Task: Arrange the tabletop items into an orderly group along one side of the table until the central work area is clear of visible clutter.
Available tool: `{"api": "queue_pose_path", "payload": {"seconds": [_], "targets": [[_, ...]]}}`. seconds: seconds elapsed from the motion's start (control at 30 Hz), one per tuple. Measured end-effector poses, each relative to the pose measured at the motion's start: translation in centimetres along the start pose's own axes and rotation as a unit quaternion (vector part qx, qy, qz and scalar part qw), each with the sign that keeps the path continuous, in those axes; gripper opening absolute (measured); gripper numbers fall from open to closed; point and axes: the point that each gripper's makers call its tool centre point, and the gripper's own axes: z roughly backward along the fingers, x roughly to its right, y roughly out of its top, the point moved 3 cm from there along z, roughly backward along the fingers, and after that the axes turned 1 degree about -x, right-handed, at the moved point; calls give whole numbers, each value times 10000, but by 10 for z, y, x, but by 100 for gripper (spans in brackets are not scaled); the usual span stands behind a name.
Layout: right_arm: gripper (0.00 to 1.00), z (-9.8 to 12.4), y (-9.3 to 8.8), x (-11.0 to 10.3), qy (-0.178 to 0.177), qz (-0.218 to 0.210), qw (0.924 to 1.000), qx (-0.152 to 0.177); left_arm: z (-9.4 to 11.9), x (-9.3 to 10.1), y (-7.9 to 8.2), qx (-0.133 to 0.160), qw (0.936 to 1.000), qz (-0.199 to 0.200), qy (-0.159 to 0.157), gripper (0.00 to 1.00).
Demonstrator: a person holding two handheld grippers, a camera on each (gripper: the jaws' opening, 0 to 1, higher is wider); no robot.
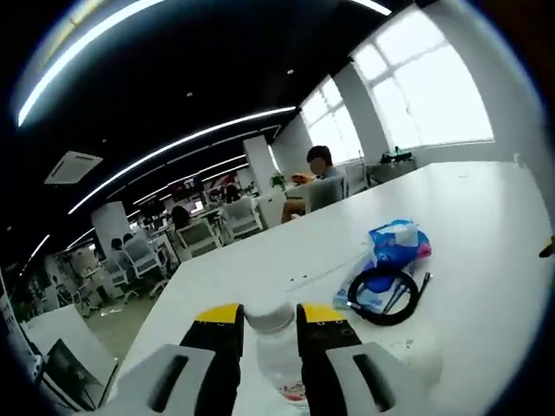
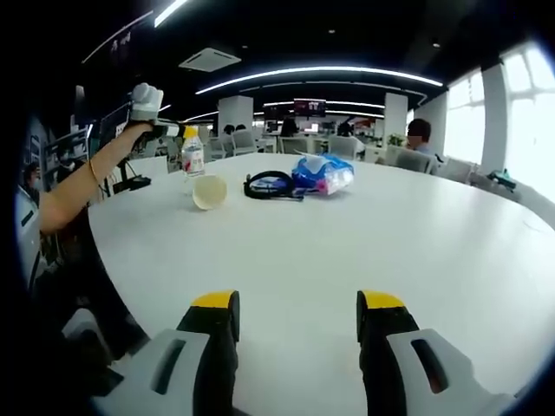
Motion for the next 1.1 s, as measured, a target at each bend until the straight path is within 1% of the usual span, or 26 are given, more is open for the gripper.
{"api": "queue_pose_path", "payload": {"seconds": [0.1, 0.2, 0.23, 0.27, 0.3, 0.33, 0.37, 0.4, 0.43, 0.47, 0.5, 0.6, 0.63, 0.7, 0.77, 0.87, 0.97, 1.0, 1.03, 1.07, 1.1], "targets": [[52, 0, -2, 2, -31, 31, 10000, -56, 1, -1, -1, 7, 10000, 35, 49, 23], [52, 1, -1, 2, -23, 21, 10000, -30, 1, -1, -1, 8, 9999, 108, 95, 23], [52, 1, -1, 1, -20, 19, 10000, -22, 1, 0, -2, 23, 9994, 296, 155, 24], [52, 1, -1, 1, -14, 22, 10000, -17, 1, 0, -1, 135, 9982, 535, 233, 26], [52, 1, -1, 0, -4, 21, 10000, -16, 2, -3, 1, 281, 9968, 666, 351, 29], [52, 1, -2, 0, 6, 22, 10000, -21, 3, -4, 4, 450, 9948, 817, 400, 34], [52, 1, -2, 0, 14, 28, 10000, -30, 4, -4, 6, 566, 9925, 1005, 416, 38], [52, 1, -3, -1, 18, 35, 10000, -32, 5, -5, 7, 622, 9902, 1165, 451, 40], [52, 1, -3, -1, 24, 33, 10000, -37, 6, -4, 8, 668, 9869, 1401, 434, 41], [52, 1, -3, -1, 27, 29, 10000, -40, 7, -3, 7, 657, 9850, 1534, 443, 42], [52, 1, -3, -1, 28, 27, 10000, -40, 6, -3, 7, 645, 9849, 1544, 444, 42], [52, 2, -4, 0, 36, 5, 10000, -26, 5, -4, 3, 600, 9832, 1605, 629, 42], [52, 2, -5, 0, 33, 1, 10000, -23, 5, -4, 3, 642, 9809, 1709, 669, 43], [52, 1, -6, 0, 38, -10, 10000, -35, 3, -1, 4, 791, 9734, 2069, 588, 43], [52, 1, -6, 0, 46, 6, 10000, -42, 2, -1, 3, 741, 9731, 2091, 615, 42], [52, 1, -5, 0, 66, -10, 10000, -18, 1, 1, 0, 670, 9750, 2003, 694, 40], [52, 1, -6, 1, 41, -36, 10000, -24, -2, 1, -2, 680, 9758, 1931, 770, 39], [52, 1, -6, 2, 29, -53, 10000, -34, -4, 2, -4, 607, 9769, 1905, 751, 37], [52, 1, -7, 2, 24, -67, 10000, -41, -6, 2, -7, 561, 9772, 1902, 755, 33], [52, 1, -7, 2, 23, -72, 10000, -35, -7, 2, -9, 512, 9776, 1898, 748, 22], [52, 1, -7, 2, 28, -74, 10000, -28, -7, 1, -10, 504, 9775, 1903, 751, 22]]}}
